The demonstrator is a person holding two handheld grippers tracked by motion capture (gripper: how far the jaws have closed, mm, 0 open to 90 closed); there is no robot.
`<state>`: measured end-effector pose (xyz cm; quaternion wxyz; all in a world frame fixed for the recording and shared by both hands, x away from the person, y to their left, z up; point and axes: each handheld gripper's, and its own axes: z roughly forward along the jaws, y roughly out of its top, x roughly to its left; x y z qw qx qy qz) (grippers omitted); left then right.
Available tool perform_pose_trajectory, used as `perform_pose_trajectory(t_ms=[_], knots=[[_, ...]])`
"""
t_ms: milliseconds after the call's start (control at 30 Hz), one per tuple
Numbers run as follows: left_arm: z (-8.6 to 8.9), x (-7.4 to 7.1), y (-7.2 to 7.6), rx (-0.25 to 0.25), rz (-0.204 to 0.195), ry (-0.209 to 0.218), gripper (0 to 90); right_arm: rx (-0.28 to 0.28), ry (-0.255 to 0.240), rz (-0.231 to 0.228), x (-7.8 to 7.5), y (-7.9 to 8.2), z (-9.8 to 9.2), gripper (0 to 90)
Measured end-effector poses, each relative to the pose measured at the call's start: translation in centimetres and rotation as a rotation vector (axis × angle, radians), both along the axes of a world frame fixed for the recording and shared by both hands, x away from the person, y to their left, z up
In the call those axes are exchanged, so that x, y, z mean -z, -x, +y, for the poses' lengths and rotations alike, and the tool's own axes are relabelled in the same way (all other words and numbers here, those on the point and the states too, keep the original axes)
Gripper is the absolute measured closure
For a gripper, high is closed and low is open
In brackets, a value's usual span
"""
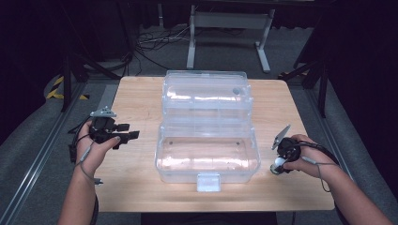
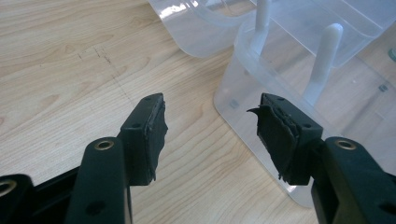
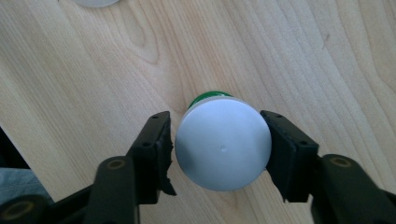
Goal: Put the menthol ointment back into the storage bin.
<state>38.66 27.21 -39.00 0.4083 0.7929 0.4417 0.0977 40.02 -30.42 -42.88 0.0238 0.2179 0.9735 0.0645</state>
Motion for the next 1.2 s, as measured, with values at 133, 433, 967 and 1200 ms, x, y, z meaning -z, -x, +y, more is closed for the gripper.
perform_pose_trajectory(t_ms=[133,433,967,1200], knots=[[0.0,0.0,0.0,0.002,0.000,0.000,42.9,0.011,-0.001,-0.003,-0.1,0.1,0.1,50.5],[0.0,0.0,0.0,0.002,-0.002,0.002,42.9,-0.019,-0.005,-0.016,-1.5,0.2,0.2,50.5],[0.0,-0.1,0.1,0.005,0.002,-0.003,42.8,-0.062,-0.014,-0.059,-5.1,0.4,0.8,50.5],[0.0,-0.1,0.0,0.006,0.002,-0.006,42.5,-0.077,-0.052,-0.089,-6.5,0.4,1.2,50.6]])
